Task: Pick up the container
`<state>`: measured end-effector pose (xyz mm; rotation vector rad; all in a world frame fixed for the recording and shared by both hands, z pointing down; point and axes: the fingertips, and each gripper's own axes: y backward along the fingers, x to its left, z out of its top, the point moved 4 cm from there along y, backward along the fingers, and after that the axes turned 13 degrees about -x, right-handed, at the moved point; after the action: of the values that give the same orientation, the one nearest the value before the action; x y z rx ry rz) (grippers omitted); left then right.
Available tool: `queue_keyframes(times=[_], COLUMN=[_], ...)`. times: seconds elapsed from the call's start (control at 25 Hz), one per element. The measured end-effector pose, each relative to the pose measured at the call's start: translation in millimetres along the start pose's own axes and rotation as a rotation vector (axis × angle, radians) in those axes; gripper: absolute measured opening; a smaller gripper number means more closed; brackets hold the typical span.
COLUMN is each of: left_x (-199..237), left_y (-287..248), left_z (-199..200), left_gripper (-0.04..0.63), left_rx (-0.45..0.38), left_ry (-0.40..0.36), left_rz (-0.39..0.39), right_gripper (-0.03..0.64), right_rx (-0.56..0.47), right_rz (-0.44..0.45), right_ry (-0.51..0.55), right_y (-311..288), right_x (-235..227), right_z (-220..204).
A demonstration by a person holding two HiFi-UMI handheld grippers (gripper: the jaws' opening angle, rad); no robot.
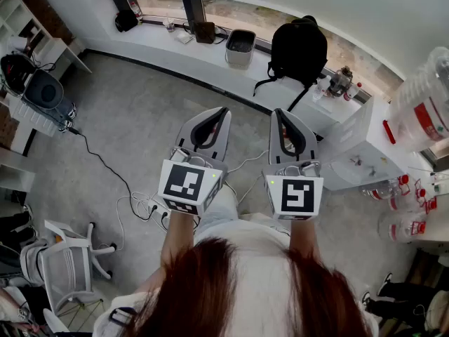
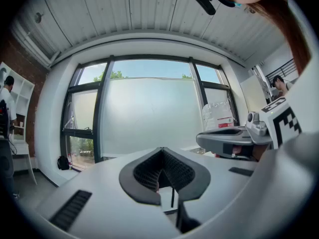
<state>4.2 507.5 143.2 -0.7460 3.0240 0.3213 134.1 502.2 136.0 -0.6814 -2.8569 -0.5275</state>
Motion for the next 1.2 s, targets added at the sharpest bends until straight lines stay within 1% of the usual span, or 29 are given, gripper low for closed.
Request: queue_keyframes(times=[0.24, 0.4, 0.56, 0.72, 0.84, 1.2], left_x=[10, 29, 47, 69, 85, 144], left_y=[-21, -34, -45, -60, -72, -100], left_z=[-7, -9, -12, -14, -16, -24], left_gripper=[0.017, 0.017, 0.017, 0.017, 0.017, 0.017], left_rx=[0.018, 0.024, 0.017, 0.019, 0.021, 0.056], left_ry=[-0.026, -0.024, -0.010, 0.000, -0.001, -0.001], left_rz=[-0.008, -0.004, -0.004, -0.004, -0.003, -0.013], right_gripper=[0.023, 0.023, 0.023, 0.023, 0.023, 0.023], right_rx=[-0.001, -0.006, -0.005, 0.000, 0.016, 0.034], right_rz=[-0.006, -0.001, -0.010, -0.021, -0.040, -0.066], right_ry=[-0.013, -0.052, -0.053, -0.070, -0.064, -0.069], right_y=[-18, -38, -58, -84, -104, -167], right_x=[-6, -6, -7, -8, -9, 1], right_z=[-11, -13, -20, -25, -32, -46])
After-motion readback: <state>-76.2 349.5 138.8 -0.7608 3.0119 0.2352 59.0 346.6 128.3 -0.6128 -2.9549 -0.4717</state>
